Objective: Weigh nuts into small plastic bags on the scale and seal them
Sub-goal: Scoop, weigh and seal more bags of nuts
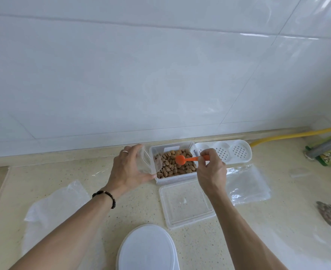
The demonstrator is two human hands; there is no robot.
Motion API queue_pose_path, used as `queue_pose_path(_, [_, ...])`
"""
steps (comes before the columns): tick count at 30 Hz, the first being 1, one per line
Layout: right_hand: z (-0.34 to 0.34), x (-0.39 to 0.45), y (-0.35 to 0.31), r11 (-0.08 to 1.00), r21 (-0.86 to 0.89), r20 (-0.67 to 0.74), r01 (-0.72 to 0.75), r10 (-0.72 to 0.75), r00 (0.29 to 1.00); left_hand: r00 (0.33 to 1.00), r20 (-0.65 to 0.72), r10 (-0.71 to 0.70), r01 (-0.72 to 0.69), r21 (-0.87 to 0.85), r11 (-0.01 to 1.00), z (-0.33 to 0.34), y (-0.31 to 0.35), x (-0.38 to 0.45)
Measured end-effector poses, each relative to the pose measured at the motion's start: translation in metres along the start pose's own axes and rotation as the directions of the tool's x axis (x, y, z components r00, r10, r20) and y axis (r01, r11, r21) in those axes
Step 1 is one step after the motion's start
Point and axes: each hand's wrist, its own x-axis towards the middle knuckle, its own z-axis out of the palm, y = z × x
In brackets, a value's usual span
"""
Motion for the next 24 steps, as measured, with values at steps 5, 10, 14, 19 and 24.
queue_pose_path(5, [0.026,-0.01,0.013,0.976,0.135,0.164,-0.172,0.149,0.975,1.0,-0.005,0.022,-0.022,0.028,0.999,0.002,-0.007,-0.006])
queue_pose_path(10, [0.027,-0.007,0.016,0.83,0.321,0.14,-0.457,0.435,0.889,0.999,-0.011,0.032,-0.032,0.041,0.999,0.006,-0.008,-0.007])
queue_pose_path(14, [0.021,-0.004,0.021,0.706,0.444,0.126,-0.552,0.56,0.819,0.999,-0.014,0.043,-0.042,0.077,0.996,0.009,-0.006,-0.003])
queue_pose_path(19, [0.009,-0.003,0.023,0.601,0.535,0.155,-0.594,0.621,0.768,0.999,-0.029,0.04,-0.035,0.182,0.983,0.012,0.001,0.003])
queue_pose_path(24, [-0.009,0.001,0.011,0.601,0.602,0.2,-0.526,0.525,0.828,1.0,-0.009,-0.013,0.014,0.23,0.973,0.011,0.012,0.011])
